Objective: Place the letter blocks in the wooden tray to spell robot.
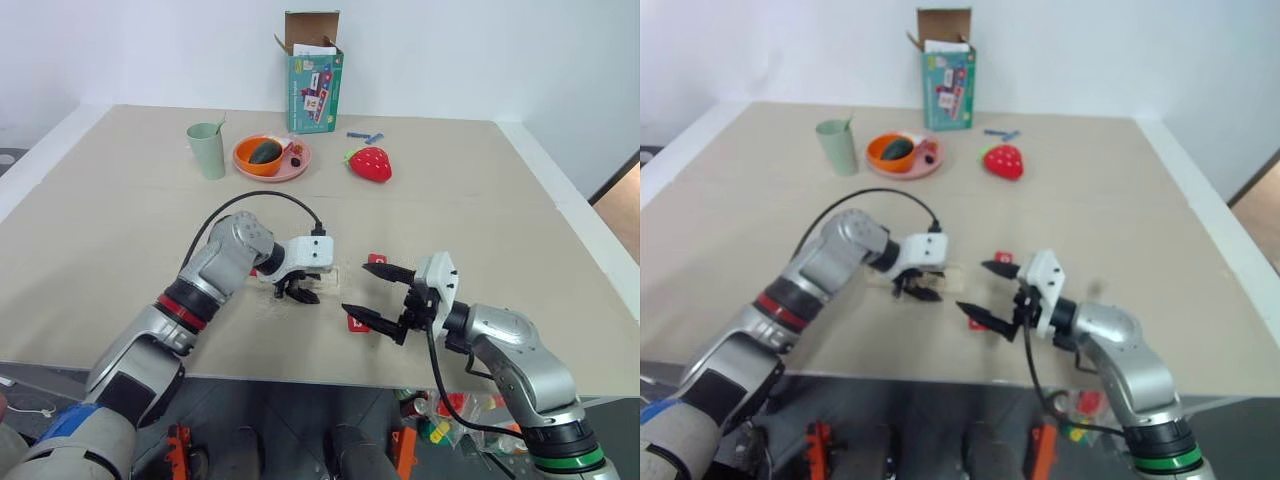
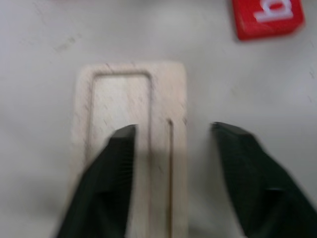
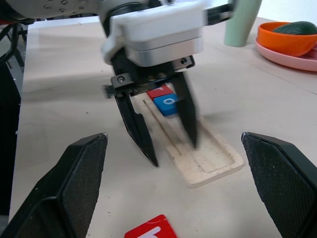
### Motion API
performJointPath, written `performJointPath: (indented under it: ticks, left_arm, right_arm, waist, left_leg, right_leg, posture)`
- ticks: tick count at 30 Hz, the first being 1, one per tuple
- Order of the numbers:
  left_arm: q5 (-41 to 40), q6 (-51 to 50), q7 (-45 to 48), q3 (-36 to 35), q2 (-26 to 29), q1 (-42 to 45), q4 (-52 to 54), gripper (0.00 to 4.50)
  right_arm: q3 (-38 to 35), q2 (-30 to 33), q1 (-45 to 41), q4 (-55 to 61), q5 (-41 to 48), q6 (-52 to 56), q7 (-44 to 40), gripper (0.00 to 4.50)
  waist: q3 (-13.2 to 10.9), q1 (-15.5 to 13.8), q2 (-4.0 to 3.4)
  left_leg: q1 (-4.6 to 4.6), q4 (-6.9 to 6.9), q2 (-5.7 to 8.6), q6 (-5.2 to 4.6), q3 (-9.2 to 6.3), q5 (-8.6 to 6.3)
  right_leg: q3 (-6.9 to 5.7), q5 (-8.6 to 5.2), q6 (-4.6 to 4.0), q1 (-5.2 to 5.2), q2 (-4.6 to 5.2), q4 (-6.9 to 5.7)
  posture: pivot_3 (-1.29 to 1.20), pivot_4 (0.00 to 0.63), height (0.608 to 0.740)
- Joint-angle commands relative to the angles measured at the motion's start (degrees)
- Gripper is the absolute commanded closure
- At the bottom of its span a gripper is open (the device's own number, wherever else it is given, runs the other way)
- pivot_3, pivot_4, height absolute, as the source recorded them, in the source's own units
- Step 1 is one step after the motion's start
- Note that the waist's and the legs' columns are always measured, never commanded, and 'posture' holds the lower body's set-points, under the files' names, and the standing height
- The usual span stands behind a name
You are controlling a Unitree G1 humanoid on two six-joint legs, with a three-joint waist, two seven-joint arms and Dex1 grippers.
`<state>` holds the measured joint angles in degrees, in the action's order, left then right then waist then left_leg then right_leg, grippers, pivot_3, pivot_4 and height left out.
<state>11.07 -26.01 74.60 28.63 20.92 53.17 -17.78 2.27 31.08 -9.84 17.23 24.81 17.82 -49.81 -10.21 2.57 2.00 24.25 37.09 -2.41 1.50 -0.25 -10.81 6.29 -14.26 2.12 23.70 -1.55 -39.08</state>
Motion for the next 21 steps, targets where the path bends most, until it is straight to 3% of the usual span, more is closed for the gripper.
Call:
performJointPath:
  ticks: [1, 4, 8, 14, 17, 21]
  left_arm:
    - [-1.4, -2.9, -0.4, -1.3, 0.2, 1.0, 1.8, 0.77]
    - [-3.8, -6.8, 0.2, -4.0, 2.6, 0.1, 6.4, 0.02]
    - [-9.1, -10.1, -0.2, -9.9, 7.2, -3.5, 14.0, 0.02]
    - [-18.5, -1.2, -2.1, -22.0, 12.1, -15.0, 22.4, 0.02]
    - [-26.6, 4.4, -4.4, -31.6, 10.3, -28.5, 30.8, 0.02]
    - [-27.3, 10.1, -10.0, -34.8, 9.0, -41.8, 36.9, 0.02]
  right_arm:
    - [-0.4, 0.9, -0.6, 1.5, -0.2, -1.3, -1.0, 0.00]
    - [-0.1, 2.1, -1.5, 1.0, -0.2, -1.1, -2.9, 0.00]
    - [0.7, 5.0, -3.7, -1.0, -1.2, -1.3, -6.8, 0.00]
    - [2.6, 7.5, -6.6, -5.0, -3.1, -1.7, -10.8, 0.00]
    - [4.1, 8.4, -7.1, -7.5, -4.6, -1.7, -12.5, 0.00]
    - [5.5, 8.7, -6.6, -9.4, -6.6, -3.7, -13.8, 0.00]
  waist:
    - [0.0, 0.1, -0.01]
    - [0.0, 0.2, -0.03]
    - [-0.1, 0.6, -0.07]
    - [-0.1, 0.5, -0.10]
    - [-0.1, 0.8, -0.16]
    - [-0.1, 0.1, -0.12]
  left_leg:
    - [0.00, -0.01, 0.00, 0.00, 0.01, 0.00]
    - [0.04, -0.12, -0.02, 0.00, 0.01, 0.00]
    - [0.07, -0.45, -0.08, 0.00, 0.06, 0.00]
    - [0.03, -0.70, -0.25, -0.03, -0.09, -0.02]
    - [0.04, -0.72, -0.27, -0.04, -0.02, -0.04]
    - [0.05, -0.65, -0.23, -0.05, 0.01, -0.08]
  right_leg:
    - [0.01, 0.00, 0.00, 0.01, 0.00, 0.00]
    - [0.01, 0.01, 0.02, 0.12, -0.02, 0.00]
    - [0.04, 0.13, 0.23, 0.34, -0.08, -0.01]
    - [-0.16, -0.04, -0.06, 0.39, -0.26, -0.05]
    - [-0.11, -0.06, -0.06, 0.43, -0.21, -0.04]
    - [-0.11, -0.11, -0.01, 0.38, -0.06, -0.04]
  posture:
    - [0.00, 0.150, 0.740]
    - [0.00, 0.150, 0.740]
    - [0.00, 0.150, 0.740]
    - [0.00, 0.150, 0.740]
    - [0.00, 0.150, 0.740]
    - [0.00, 0.150, 0.740]
